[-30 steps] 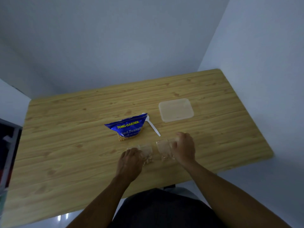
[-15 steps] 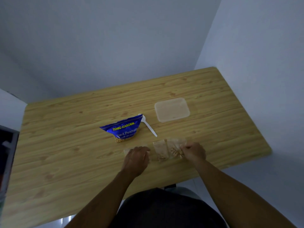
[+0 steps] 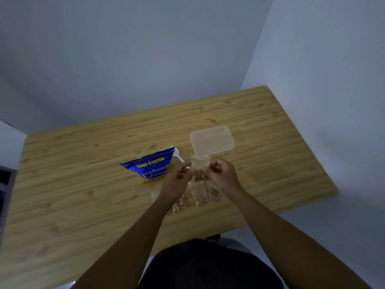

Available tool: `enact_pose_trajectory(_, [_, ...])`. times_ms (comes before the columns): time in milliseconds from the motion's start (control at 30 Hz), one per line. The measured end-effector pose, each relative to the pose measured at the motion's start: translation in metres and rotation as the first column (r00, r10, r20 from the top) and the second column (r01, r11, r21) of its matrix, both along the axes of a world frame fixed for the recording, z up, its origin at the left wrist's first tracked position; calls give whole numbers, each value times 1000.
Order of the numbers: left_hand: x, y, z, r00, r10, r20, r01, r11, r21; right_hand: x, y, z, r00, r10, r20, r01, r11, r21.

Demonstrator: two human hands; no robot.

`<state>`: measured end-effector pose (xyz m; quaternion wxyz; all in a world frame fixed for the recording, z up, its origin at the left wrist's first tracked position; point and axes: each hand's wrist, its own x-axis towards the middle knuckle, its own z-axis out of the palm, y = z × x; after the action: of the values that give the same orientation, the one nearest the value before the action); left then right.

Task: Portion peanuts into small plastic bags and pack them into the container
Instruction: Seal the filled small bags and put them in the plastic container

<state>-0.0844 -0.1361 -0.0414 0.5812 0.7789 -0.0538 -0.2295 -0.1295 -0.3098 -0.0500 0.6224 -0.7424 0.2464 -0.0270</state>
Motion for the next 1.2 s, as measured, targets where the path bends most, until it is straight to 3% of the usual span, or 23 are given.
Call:
enact_pose_trajectory(167, [15, 8, 13, 984, 175, 38, -169, 977, -129, 5, 15, 0, 998, 57, 19, -58, 997, 53])
enact_pose_trajectory(367, [18, 22, 13, 972, 158, 173, -154, 987, -37, 9, 27, 10, 998, 64, 17, -66, 987, 144])
enact_pose_trajectory(567, [12, 24, 20, 963, 143, 228, -164, 984, 74, 17, 45, 24, 994, 79, 71, -76, 996, -43])
enact_pose_trajectory(733, [12, 28, 20, 959, 126, 255, -148, 987, 67, 25, 54, 24, 995, 87, 56, -73, 975, -209])
enact_pose_trajectory(900, [18, 35, 17, 972, 107, 208, -119, 992, 49, 27, 52, 25, 994, 81, 74, -65, 978, -199])
enact_pose_trajectory(1067, [20, 37, 22, 970, 87, 225, -115, 987, 113, 24, 51, 23, 998, 49, 33, -48, 997, -54])
enact_pose_trajectory(1200, [19, 37, 17, 977, 109, 184, -126, 988, 84, 27, 54, 21, 999, 42, 2, -41, 986, -162])
